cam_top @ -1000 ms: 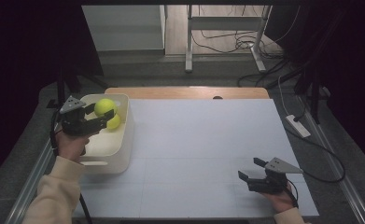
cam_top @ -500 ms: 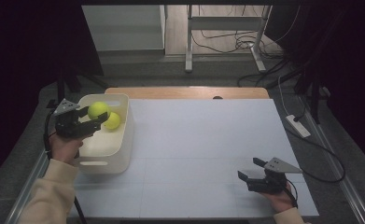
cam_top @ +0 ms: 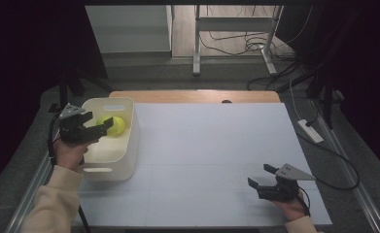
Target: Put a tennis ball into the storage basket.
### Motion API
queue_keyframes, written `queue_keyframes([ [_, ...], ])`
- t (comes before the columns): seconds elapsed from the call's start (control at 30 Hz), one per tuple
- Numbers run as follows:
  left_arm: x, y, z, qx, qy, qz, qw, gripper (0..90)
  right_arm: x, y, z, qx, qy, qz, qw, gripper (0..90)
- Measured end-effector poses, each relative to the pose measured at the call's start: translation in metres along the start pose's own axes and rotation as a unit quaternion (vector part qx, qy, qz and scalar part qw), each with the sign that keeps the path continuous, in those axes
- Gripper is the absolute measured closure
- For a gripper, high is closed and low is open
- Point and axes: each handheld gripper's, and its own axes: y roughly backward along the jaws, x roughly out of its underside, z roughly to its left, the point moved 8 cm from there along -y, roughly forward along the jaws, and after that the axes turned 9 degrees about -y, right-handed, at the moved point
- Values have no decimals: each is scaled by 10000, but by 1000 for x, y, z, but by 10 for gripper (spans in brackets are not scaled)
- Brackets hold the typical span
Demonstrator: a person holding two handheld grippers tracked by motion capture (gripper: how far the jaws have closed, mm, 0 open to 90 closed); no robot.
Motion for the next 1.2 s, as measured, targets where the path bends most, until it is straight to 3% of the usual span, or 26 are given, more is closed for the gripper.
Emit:
queue_keyframes([
  [0.13, -4, 4, -4, 138, -16, -185, 9997, 121, 0, 0, 0, 3, 13, 8, 10000, 140],
  [0.77, -6, 5, -27, 561, -142, -384, 9976, 118, 0, 0, 0, 7, 4, 6, 10000, 141],
  [1.2, -10, 7, -51, 969, -184, -505, 9938, 122, 0, 1, 0, 13, 21, -4, 10000, 141],
])
